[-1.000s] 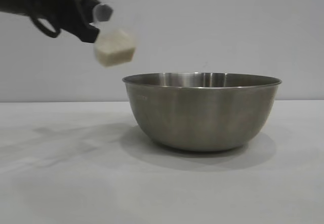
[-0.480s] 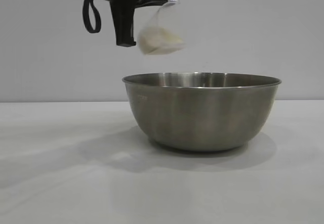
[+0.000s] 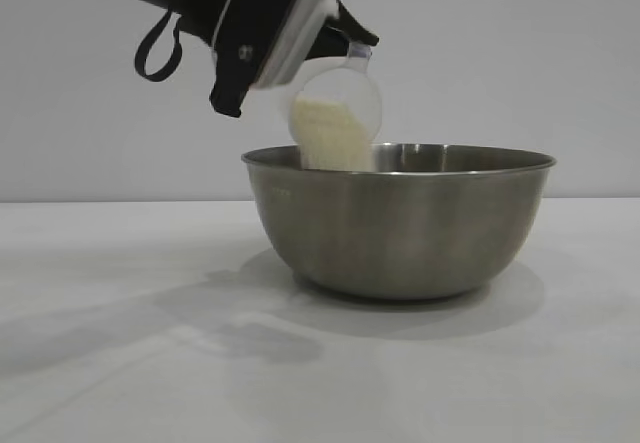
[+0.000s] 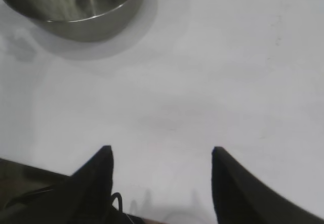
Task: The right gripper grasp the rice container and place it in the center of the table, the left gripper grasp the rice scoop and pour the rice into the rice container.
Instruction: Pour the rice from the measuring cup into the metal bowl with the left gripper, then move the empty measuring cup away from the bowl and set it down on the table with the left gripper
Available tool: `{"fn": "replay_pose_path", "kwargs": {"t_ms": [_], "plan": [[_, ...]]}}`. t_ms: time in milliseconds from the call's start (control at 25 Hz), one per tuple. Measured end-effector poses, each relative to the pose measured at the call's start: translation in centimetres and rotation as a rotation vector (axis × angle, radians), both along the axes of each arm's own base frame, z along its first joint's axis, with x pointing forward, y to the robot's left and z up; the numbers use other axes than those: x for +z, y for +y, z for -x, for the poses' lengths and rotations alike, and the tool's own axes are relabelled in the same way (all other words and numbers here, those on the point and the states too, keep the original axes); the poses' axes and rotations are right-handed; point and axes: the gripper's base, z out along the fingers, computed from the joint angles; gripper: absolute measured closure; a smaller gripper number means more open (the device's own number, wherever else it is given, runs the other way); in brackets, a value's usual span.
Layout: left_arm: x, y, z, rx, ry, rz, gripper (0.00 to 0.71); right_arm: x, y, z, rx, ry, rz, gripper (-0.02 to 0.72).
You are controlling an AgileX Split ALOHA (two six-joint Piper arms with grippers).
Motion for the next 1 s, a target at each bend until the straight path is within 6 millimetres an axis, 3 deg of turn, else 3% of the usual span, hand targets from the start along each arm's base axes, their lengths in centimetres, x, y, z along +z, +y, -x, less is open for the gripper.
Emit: {"fn": "replay_pose_path", "kwargs": {"t_ms": [640, 760, 1000], "plan": [[0.0, -0.2, 0.3, -0.043, -0.015, -0.01, 0.71, 0.0, 0.0, 0.0, 0.0, -0.002, 0.0, 0.295], [0.7, 0.2, -0.3, 0.058, 0.172, 0.218, 0.71, 0.0, 0.0, 0.0, 0.0, -0.002, 0.0, 0.295], [2.0, 2.4, -2.4, 0.348, 0.6, 0.884, 0.71, 0.0, 0.0, 0.0, 0.0, -0.002, 0.0, 0.295]]}}
